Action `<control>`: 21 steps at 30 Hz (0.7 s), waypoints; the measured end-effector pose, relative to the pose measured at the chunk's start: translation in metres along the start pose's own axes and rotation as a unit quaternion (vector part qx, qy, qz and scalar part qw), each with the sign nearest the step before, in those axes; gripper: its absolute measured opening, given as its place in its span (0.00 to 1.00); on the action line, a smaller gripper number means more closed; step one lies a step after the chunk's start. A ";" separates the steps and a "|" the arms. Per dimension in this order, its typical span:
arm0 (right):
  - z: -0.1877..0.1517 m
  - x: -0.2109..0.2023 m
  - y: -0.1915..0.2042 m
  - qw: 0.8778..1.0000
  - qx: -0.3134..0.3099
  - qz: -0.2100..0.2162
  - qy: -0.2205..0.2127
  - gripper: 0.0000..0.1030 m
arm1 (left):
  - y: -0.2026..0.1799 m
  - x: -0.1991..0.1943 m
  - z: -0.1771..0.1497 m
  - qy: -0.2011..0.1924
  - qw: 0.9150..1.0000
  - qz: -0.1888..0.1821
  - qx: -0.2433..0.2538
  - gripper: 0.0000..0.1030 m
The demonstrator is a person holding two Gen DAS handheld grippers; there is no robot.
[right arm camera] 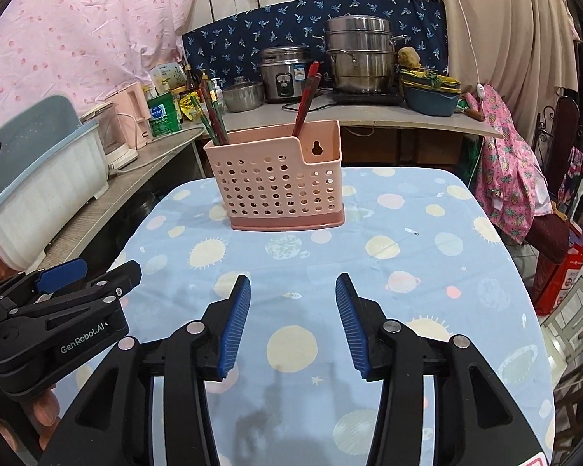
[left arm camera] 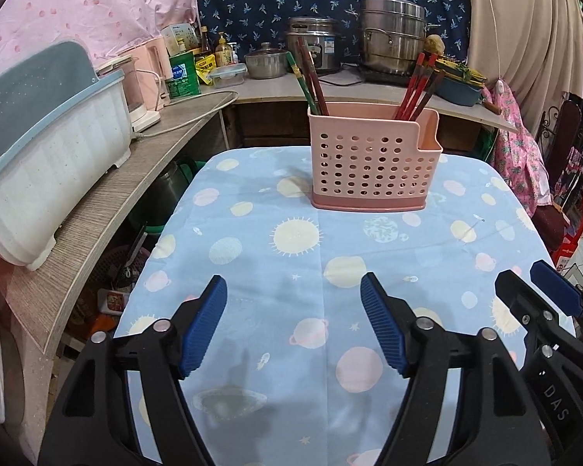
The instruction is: Organize utensils
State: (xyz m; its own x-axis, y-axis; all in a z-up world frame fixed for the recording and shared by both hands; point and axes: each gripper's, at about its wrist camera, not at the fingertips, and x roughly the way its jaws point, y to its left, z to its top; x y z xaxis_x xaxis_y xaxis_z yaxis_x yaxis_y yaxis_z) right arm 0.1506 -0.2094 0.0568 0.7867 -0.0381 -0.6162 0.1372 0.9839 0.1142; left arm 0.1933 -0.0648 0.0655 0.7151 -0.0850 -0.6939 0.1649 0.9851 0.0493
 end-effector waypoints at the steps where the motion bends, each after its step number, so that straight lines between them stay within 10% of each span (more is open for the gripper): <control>1: 0.000 0.000 0.000 1.000 0.000 -0.001 0.000 0.48 | 0.000 0.000 0.000 0.000 1.000 0.001 0.000 0.68; 21: -0.003 -0.003 -0.008 0.999 -0.002 -0.036 -0.007 0.81 | 0.000 0.003 -0.002 0.007 1.000 0.009 0.002 0.89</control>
State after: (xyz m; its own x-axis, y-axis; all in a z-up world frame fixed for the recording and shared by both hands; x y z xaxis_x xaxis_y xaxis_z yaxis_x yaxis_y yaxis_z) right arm 0.1453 -0.2162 0.0559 0.7837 -0.1109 -0.6112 0.1912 0.9792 0.0675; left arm 0.1936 -0.0646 0.0621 0.7086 -0.0659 -0.7025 0.1546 0.9859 0.0636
